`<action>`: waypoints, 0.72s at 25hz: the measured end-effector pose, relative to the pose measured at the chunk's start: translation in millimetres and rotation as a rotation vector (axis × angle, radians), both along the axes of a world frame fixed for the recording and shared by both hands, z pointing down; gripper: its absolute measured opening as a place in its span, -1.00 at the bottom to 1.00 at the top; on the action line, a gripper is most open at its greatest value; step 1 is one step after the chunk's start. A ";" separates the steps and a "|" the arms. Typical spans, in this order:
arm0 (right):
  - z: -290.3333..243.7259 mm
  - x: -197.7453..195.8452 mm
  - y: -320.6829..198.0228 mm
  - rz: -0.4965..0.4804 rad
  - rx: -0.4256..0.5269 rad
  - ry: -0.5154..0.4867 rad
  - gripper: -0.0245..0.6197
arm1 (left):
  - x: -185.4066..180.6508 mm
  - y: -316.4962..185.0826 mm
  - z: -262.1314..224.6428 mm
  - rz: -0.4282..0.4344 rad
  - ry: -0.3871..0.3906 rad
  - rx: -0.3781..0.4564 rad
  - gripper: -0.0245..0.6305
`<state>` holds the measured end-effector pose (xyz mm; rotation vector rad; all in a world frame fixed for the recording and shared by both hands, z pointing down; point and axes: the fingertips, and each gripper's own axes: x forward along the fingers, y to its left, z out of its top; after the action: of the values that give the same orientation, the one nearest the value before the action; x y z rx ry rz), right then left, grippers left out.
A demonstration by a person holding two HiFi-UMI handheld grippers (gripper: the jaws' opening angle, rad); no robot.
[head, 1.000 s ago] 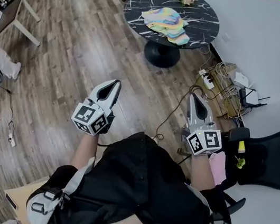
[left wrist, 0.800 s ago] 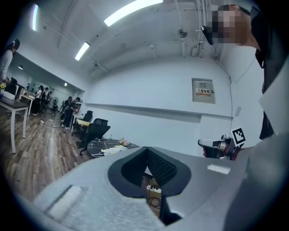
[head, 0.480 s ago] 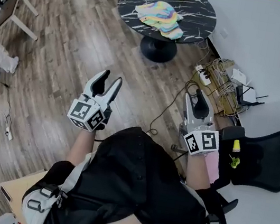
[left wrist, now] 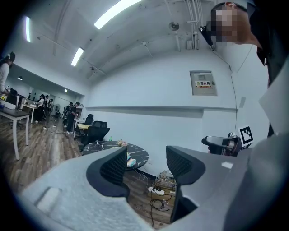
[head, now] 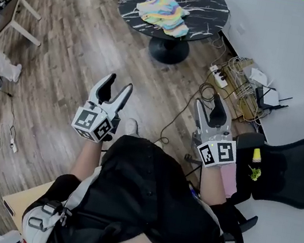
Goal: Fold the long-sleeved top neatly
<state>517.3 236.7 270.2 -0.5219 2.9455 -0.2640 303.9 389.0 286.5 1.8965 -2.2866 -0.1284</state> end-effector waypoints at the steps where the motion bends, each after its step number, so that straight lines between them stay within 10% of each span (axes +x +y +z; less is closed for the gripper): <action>1: 1.9 1.0 -3.2 0.001 -0.010 -0.002 -0.16 | 1.4 -2.7 1.6 0.004 0.002 -0.010 -0.07; 18: 18.3 -62.7 -60.7 0.049 -0.005 0.094 -0.16 | -81.3 -78.9 24.6 0.066 0.004 -0.003 -0.08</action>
<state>454.6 175.9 288.5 -0.6219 3.0180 -0.2476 222.5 310.1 311.1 1.9659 -2.2172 -0.1206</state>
